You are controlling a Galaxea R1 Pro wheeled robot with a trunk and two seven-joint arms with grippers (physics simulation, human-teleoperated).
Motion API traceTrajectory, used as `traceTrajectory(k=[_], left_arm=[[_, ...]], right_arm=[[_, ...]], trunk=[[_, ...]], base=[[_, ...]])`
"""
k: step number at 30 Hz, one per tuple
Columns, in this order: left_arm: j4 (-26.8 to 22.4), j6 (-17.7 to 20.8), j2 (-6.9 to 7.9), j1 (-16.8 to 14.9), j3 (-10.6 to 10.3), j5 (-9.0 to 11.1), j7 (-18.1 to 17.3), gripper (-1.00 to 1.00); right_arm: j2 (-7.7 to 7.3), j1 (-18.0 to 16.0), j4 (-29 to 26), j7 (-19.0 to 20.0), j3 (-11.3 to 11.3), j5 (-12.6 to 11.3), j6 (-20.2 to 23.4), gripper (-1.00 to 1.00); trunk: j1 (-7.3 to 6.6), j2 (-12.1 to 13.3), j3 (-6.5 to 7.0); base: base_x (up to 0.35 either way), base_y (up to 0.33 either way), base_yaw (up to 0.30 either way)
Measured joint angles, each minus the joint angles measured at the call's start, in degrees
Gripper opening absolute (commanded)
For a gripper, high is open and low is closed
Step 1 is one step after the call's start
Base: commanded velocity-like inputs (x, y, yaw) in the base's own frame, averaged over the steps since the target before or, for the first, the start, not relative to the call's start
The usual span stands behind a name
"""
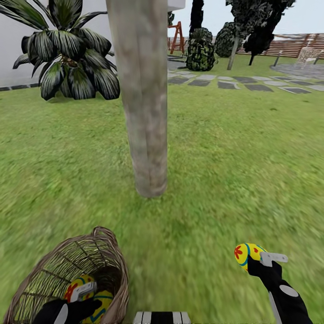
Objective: Take the three Easter eggs out of the wicker basket on the lawn in the garden, then place them on the lawn next to a single tree (choose any tree) so that all three eggs are next to the same tree and none are left in the basket.
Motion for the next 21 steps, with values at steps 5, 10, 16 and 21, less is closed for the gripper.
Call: traceTrajectory(k=[5,10,16,21], left_arm=[[0.00,0.00,0.00,0.00,-0.01,0.00,0.00,1.00],[0.00,-0.01,0.05,0.00,-0.07,-0.11,-3.19,1.00],[-0.83,0.07,0.19,0.00,0.10,-0.16,-4.16,1.00],[-0.88,0.07,0.21,0.00,0.18,-0.16,-4.17,1.00]], right_arm=[[0.00,0.00,0.00,0.00,0.01,-0.02,-0.03,-1.00],[0.00,0.00,0.03,0.00,0.01,-0.05,-0.02,-1.00],[0.08,-0.01,0.09,0.04,0.01,-0.05,-0.03,-1.00],[0.09,0.00,1.24,0.00,0.01,-0.02,-0.08,-1.00]], trunk=[[0.13,-0.07,-1.11],[0.26,-0.13,-2.22],[0.41,-0.22,-3.55],[0.54,-0.28,-4.66]], base=[[0.000,0.000,0.000],[0.000,0.000,0.000],[0.000,0.000,0.000],[0.000,0.000,0.000]])
